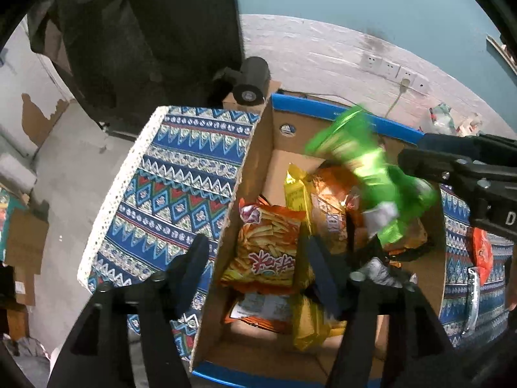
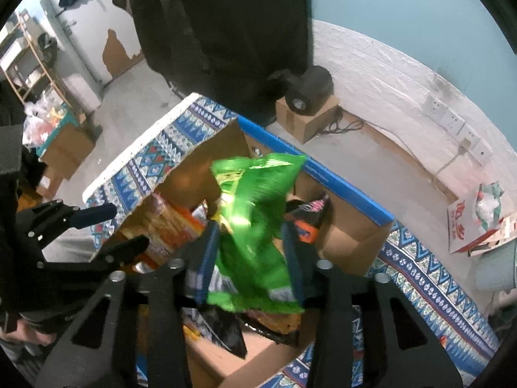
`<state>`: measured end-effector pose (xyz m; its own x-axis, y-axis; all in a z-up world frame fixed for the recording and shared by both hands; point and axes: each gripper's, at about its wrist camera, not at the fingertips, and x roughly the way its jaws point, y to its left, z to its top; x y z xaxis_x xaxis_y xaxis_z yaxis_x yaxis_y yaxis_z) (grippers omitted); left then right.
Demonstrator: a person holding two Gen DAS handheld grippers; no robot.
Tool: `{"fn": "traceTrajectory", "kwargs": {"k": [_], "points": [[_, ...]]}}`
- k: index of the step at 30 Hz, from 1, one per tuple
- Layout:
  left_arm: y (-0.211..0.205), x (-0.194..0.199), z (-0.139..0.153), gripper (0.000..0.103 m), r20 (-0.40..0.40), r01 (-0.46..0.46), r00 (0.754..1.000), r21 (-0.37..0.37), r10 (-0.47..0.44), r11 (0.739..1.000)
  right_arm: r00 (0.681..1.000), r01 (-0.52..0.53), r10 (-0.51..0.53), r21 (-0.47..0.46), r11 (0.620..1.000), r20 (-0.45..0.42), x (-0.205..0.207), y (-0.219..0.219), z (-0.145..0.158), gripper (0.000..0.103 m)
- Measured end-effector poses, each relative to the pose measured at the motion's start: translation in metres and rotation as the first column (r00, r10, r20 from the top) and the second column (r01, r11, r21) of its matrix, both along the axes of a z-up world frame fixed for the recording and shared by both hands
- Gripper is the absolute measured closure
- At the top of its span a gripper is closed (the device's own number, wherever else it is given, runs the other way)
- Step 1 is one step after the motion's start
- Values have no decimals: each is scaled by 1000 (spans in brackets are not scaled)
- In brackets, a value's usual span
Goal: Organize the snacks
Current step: 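Open both tools to drop the orange and green bags into the box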
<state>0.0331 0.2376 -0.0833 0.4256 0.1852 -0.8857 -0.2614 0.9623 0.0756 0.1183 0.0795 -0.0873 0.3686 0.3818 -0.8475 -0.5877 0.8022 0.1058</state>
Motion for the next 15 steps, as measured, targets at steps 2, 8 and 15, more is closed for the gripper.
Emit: {"fn": "traceTrajectory", "kwargs": {"k": [2, 8, 15], "points": [[-3, 0, 3, 34, 7, 6, 1000, 8, -6, 1000, 1000, 8, -8, 12, 1000, 7, 0, -4, 4, 52], [-15, 3, 7, 34, 9, 32, 999, 7, -32, 999, 999, 27, -27, 1, 1000, 33, -5, -17, 11, 38], [-37, 6, 15, 30, 22, 81, 996, 26, -82, 996, 996, 42, -39, -37, 998, 80, -16, -37, 16, 32]]}}
